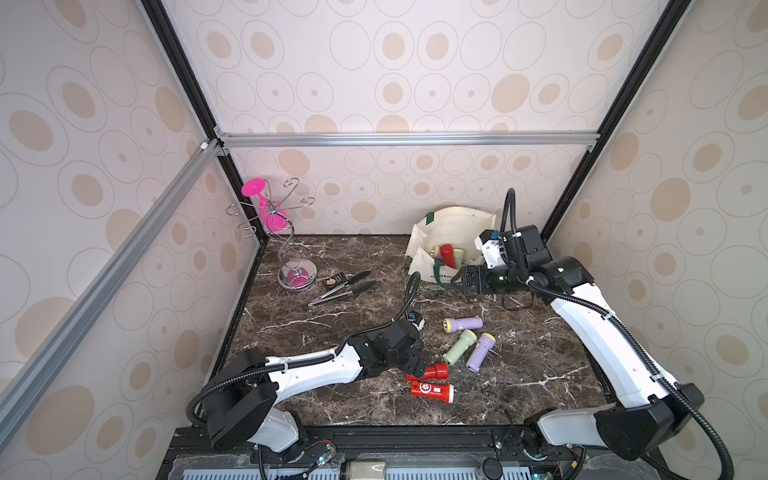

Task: Put the flashlights into the tote bags
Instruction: Pick up the flashlight from the center of the board.

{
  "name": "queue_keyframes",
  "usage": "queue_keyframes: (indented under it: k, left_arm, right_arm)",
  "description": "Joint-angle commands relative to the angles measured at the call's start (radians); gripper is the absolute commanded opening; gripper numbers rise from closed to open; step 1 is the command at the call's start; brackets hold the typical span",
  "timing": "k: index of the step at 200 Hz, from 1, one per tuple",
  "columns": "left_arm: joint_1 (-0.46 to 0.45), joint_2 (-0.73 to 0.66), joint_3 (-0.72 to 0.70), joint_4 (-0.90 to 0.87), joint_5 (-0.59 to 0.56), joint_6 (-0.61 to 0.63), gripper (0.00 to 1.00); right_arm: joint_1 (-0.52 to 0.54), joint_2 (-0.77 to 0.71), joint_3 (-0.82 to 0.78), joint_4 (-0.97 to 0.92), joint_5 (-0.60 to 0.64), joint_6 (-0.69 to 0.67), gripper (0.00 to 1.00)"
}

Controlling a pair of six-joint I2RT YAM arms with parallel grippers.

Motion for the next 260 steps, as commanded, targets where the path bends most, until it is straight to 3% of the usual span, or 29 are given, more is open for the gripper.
queue_keyframes:
  k: [1, 86, 175, 229, 260]
  left_arm:
    - [-0.001, 0.038, 0.023, -0.022, 0.01, 0.041, 0.94]
    - [0.0, 0.139, 0.093, -0.083, -0.025, 0.125, 0.92]
    - [0.001, 0.169, 0.108, -0.158, -0.103, 0.185, 0.86]
    - [0.016, 0.237, 0.139, -0.126, -0.128, 0.196, 0.77]
    - [0.029, 0.269, 0.161, -0.11, -0.139, 0.192, 0.65]
  right_arm:
    - [0.009, -0.048, -0.065, -0.032, -0.054, 0.029, 1.0]
    - [0.013, -0.176, -0.231, -0.076, -0.067, 0.054, 0.99]
    - [0.014, -0.15, -0.226, -0.055, -0.088, 0.068, 0.98]
    - [0.014, -0.154, -0.223, -0.057, -0.094, 0.074, 0.98]
    - [0.014, -0.149, -0.212, -0.058, -0.093, 0.075, 0.97]
